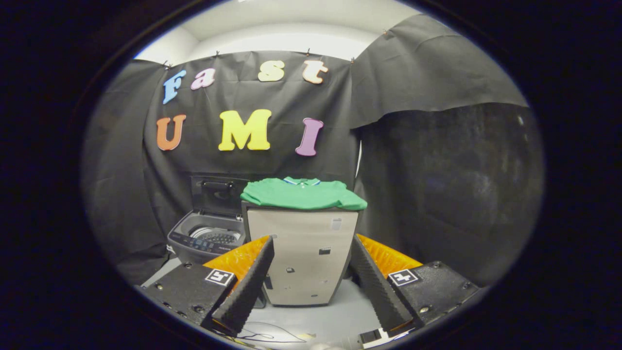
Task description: Put the clothes into the washing machine and then close the washing machine lid.
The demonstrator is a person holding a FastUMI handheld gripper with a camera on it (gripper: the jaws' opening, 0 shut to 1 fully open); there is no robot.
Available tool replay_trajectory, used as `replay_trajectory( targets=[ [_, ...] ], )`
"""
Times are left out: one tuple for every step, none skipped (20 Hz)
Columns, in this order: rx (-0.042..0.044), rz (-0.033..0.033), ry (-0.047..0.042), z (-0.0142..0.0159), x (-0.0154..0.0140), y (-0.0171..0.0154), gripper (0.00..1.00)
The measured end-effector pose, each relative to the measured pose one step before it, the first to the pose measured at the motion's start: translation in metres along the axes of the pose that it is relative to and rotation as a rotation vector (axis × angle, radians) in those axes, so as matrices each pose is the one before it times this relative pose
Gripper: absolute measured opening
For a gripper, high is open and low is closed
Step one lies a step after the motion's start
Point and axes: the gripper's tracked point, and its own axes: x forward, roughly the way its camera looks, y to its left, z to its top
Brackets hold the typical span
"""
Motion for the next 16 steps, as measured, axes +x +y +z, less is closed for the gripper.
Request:
replay_trajectory(
  targets=[
    [0.01103, 0.00694, -0.00664, 0.00945, 0.00339, 0.00335, 1.0],
    [0.01465, -0.0006, -0.00278, 0.00914, 0.00531, 0.00157, 1.0],
    [0.009, -0.00169, 0.00557, 0.00786, 0.0041, 0.00001, 1.0],
    [0.00361, -0.00354, 0.00167, 0.00831, 0.00323, 0.00003, 1.0],
    [0.00214, -0.00141, -0.00268, 0.01034, 0.00748, -0.00016, 1.0],
    [0.00065, -0.00112, -0.00331, 0.01015, 0.00682, -0.00003, 1.0],
    [-0.00309, -0.00044, 0.00199, 0.00962, 0.00664, 0.0011, 1.0],
    [-0.00157, 0.00632, -0.0061, 0.01141, 0.00778, 0.00146, 1.0],
    [-0.00117, -0.00033, -0.00402, 0.01209, 0.01006, 0.00064, 1.0],
    [-0.00076, 0.00633, -0.00724, 0.01035, 0.00914, 0.0019, 1.0],
    [0.00361, 0.0093, -0.01374, 0.01305, 0.0102, 0.00183, 1.0],
    [-0.00171, 0.00542, -0.00577, 0.01004, 0.01515, 0.00038, 1.0],
    [-0.00172, 0.00962, -0.00131, 0.00845, 0.01414, 0.00049, 1.0],
    [0.00814, 0.01052, -0.00382, 0.009, 0.01424, 0.0008, 1.0],
    [0.01452, 0.00441, -0.00021, 0.01046, 0.01478, -0.00068, 1.0],
    [0.01578, 0.0046, -0.00061, 0.01024, 0.01718, 0.00022, 1.0]
  ],
)
